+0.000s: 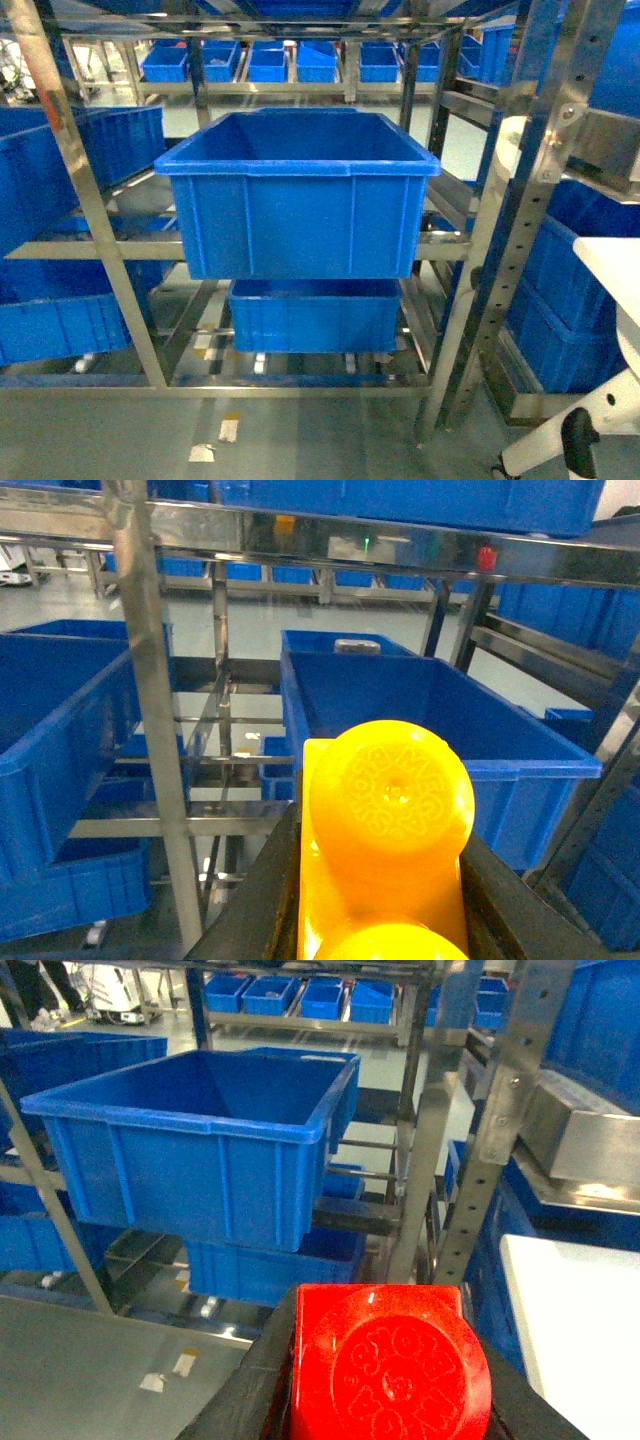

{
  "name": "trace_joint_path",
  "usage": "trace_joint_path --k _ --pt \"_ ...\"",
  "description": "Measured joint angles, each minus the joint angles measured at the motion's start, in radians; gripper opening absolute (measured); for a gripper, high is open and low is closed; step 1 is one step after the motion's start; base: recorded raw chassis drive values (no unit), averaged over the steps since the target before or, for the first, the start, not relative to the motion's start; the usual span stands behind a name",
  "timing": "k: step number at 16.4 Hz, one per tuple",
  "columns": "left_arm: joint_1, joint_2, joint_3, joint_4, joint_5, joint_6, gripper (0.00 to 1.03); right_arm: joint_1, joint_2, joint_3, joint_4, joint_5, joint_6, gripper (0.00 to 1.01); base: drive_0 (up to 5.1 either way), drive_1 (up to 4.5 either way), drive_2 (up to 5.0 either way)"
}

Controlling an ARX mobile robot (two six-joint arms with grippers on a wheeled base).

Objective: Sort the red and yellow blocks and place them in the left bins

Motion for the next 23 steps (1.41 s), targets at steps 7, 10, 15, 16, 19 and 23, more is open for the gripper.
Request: trace_joint_path --k 7,10,15,16,19,23 --pt "0.000 0.000 0.000 -0.003 0.000 0.000 0.27 0.000 -0.001 0.000 -0.003 0.000 0.000 0.27 -4.9 2.46 2.5" --pt "0.000 0.000 0.000 -0.003 0.000 0.000 0.27 0.000 -0.001 -0.001 -0.002 0.000 0.000 0.27 -5.0 2.42 2.4" --pt "0.000 0.000 0.000 -0.001 0.000 0.000 0.27 0.000 -0.001 -0.002 0.000 0.000 0.000 0.27 -3.3 4.79 -1.6" --pt "0.000 0.000 0.000 -0.003 0.000 0.000 0.27 0.001 -0.001 -0.002 -0.005 0.000 0.000 0.27 -0.2 3.67 -4.0" --pt "0.002 0.000 0.000 0.000 0.000 0.000 0.27 0.000 -0.001 -0.002 -0.002 0.000 0.000 0.27 -0.4 3.48 -4.3" --pt "0.000 0.000 0.000 -0.002 0.000 0.000 0.27 0.000 -0.001 -0.002 0.000 0.000 0.000 0.27 -0.3 3.79 -4.3"
